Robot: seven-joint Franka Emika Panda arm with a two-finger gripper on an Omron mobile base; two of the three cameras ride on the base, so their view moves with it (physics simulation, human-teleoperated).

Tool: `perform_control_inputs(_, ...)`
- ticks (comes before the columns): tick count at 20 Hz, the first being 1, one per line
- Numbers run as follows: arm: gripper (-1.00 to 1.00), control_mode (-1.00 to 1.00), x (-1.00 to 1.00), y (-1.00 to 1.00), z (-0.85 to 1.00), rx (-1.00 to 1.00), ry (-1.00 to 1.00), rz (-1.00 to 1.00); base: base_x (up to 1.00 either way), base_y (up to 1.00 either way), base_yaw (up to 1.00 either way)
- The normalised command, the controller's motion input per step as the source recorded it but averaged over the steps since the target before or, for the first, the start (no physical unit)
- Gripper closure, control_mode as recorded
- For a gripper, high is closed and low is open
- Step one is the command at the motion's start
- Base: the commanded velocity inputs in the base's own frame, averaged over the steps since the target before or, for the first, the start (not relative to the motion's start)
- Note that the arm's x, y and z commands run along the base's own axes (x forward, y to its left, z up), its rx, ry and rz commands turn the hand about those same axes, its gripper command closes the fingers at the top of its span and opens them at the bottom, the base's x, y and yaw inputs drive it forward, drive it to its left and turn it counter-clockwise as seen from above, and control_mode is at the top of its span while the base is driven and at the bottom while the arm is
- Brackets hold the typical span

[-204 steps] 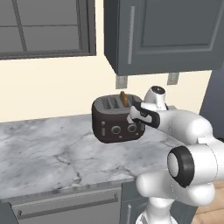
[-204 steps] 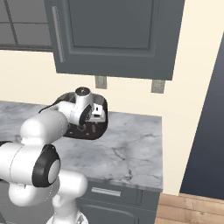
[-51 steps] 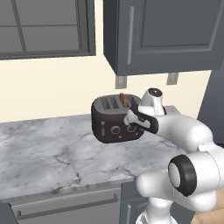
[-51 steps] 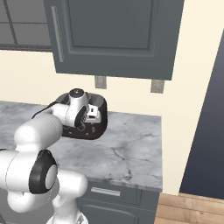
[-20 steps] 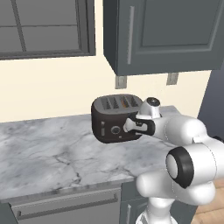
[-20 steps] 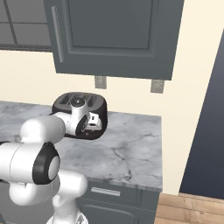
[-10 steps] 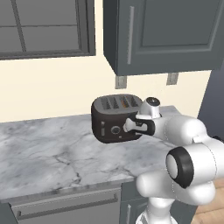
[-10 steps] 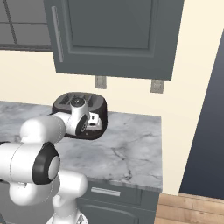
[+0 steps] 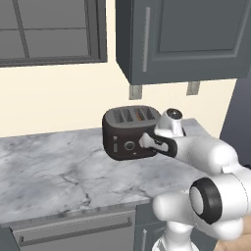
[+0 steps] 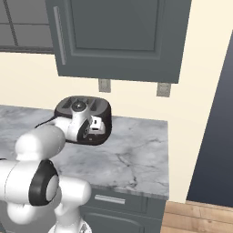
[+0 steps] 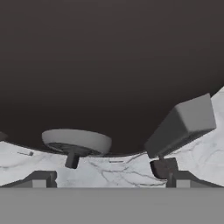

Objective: Start the toaster. Once the lever pops up, take the bread to the plate on the dining counter.

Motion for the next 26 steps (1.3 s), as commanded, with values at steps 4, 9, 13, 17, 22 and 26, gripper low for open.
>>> perform_control_inputs(4,-1.00,-1.00,-0.19,0.00,0.25,0.00,-0.10,0.00,0.00,0.00,0.00)
perform_control_inputs(9,-1.00,-1.00,-0.28,0.00,0.32,0.00,-0.14,0.00,0.00,0.00,0.00)
perform_control_inputs(13,-1.00,-1.00,-0.31,0.00,0.26,0.00,-0.15,0.00,0.00,0.00,0.00)
perform_control_inputs(17,-1.00,-1.00,-0.49,0.00,0.26,0.00,-0.13,0.00,0.00,0.00,0.00)
perform_control_inputs(22,-1.00,-1.00,-0.45,0.00,0.28,0.00,-0.08,0.00,0.00,0.00,0.00)
perform_control_inputs(26,-1.00,-1.00,-0.37,0.00,0.37,0.00,-0.08,0.00,0.00,0.00,0.00)
